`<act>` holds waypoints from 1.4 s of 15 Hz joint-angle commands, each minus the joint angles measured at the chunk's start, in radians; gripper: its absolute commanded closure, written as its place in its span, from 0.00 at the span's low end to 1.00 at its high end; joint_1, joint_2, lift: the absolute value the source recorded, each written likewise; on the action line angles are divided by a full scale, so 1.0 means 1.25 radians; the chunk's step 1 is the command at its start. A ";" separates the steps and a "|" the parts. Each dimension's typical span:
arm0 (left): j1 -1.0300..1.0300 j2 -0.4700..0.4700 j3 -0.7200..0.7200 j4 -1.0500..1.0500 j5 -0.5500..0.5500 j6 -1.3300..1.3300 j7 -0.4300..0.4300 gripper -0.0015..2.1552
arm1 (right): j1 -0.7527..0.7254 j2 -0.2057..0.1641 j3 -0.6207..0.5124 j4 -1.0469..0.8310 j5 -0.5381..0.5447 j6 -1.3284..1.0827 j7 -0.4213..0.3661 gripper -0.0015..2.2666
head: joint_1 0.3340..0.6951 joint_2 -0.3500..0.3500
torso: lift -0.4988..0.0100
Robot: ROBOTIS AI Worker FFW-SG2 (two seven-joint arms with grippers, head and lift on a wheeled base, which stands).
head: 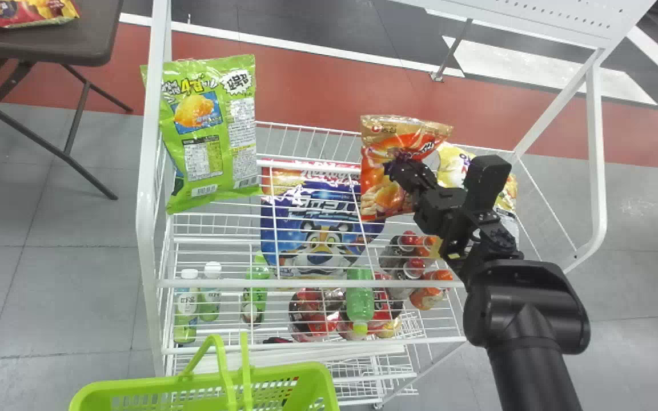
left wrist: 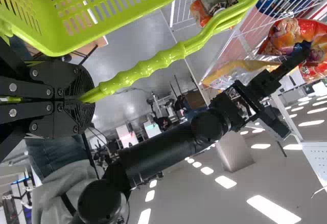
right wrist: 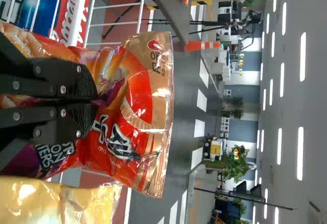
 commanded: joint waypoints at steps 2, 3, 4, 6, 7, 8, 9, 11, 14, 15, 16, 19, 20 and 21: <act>0.000 0.000 0.000 -0.001 0.001 0.000 -0.002 0.99 | 0.037 0.001 0.001 -0.071 -0.011 -0.001 0.001 0.99 | 1.00 0.00 | 0.97; 0.000 0.000 0.000 -0.001 0.001 0.000 -0.003 0.99 | 0.047 0.001 0.002 -0.092 -0.017 0.001 0.001 0.99 | 1.00 0.00 | 0.97; 0.001 0.000 0.000 -0.001 0.002 0.000 -0.004 0.99 | 0.051 0.001 0.002 -0.102 -0.021 0.004 0.000 0.99 | 1.00 0.00 | 0.97; 0.003 0.000 0.000 -0.003 0.002 0.000 -0.007 0.99 | 0.041 0.000 -0.001 -0.101 -0.016 0.053 0.009 0.65 | 1.00 0.00 | 0.97; 0.003 0.001 0.000 -0.003 0.002 -0.002 -0.008 0.99 | 0.042 0.001 0.001 -0.099 -0.004 0.043 0.009 0.06 | 1.00 0.00 | 0.97; 0.004 0.001 0.000 -0.003 0.002 -0.002 -0.009 0.99 | 0.046 0.000 -0.001 -0.099 -0.001 0.023 0.008 0.00 | 1.00 0.00 | 0.97; 0.004 0.001 0.000 -0.003 0.002 -0.002 -0.010 0.99 | 0.051 0.000 -0.002 -0.095 0.000 -0.011 0.006 0.00 | 1.00 0.00 | 0.97; 0.005 0.000 0.000 -0.004 0.002 -0.002 -0.012 0.99 | 0.072 0.001 -0.020 -0.104 0.000 -0.048 0.005 0.03 | 1.00 0.00 | 0.97; 0.009 0.000 0.000 -0.006 0.002 -0.010 -0.016 0.99 | 0.158 0.007 -0.066 -0.215 -0.048 -0.075 0.004 0.03 | 1.00 0.00 | 0.97; 0.009 0.000 0.000 -0.004 0.002 -0.015 -0.015 0.99 | 0.192 0.012 -0.084 -0.263 -0.074 -0.077 0.004 0.04 | 1.00 0.00 | 0.97; 0.007 0.000 0.000 -0.003 0.002 -0.015 -0.014 0.99 | 0.223 0.017 -0.100 -0.308 -0.103 -0.068 0.004 0.05 | 1.00 0.00 | 0.97; 0.004 0.000 0.000 -0.001 0.002 -0.012 -0.008 0.99 | 0.316 0.048 -0.129 -0.449 -0.158 -0.021 0.005 0.06 | 1.00 0.00 | 0.97; 0.001 0.000 0.000 0.001 0.002 -0.010 -0.005 0.99 | 0.342 0.057 -0.137 -0.492 -0.173 0.008 0.006 0.06 | 1.00 0.00 | 0.97; 0.000 0.000 0.001 0.003 0.002 -0.007 -0.005 0.99 | 0.366 0.071 -0.149 -0.538 -0.179 0.065 0.016 0.06 | 1.00 0.00 | 0.97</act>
